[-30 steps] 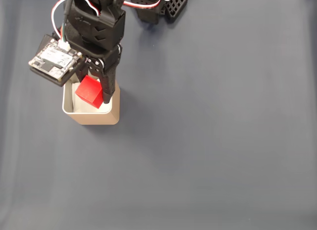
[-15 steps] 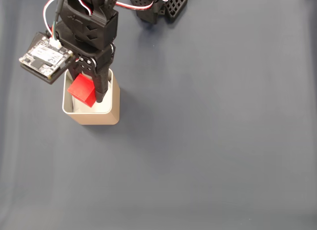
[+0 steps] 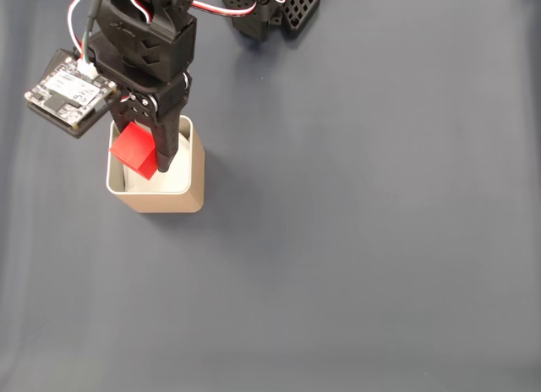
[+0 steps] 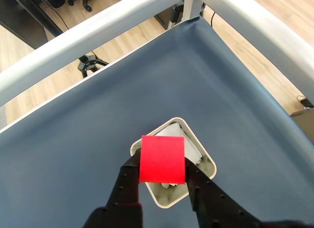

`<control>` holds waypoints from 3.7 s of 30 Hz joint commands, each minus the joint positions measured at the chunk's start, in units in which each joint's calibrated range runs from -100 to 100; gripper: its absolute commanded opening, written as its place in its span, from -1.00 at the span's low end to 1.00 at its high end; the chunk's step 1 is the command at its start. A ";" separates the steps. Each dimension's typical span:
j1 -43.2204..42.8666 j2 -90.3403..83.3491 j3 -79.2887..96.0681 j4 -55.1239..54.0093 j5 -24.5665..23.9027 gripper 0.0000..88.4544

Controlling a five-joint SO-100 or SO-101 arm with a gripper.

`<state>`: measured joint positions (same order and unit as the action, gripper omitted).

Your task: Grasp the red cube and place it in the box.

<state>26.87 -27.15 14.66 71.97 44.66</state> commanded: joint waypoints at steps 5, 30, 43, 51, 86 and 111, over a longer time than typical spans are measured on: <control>1.35 -4.57 1.84 -0.94 0.63 -0.91; 2.63 -5.69 3.39 -3.00 0.78 -0.21; 2.56 -6.38 4.94 -3.41 1.37 -0.15; 2.56 -6.38 5.03 -4.06 1.37 -0.15; -8.94 -9.93 5.76 -7.26 0.59 -1.00; -28.11 -42.47 56.71 -25.81 1.07 -1.00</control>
<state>-1.24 -65.85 68.12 47.85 45.74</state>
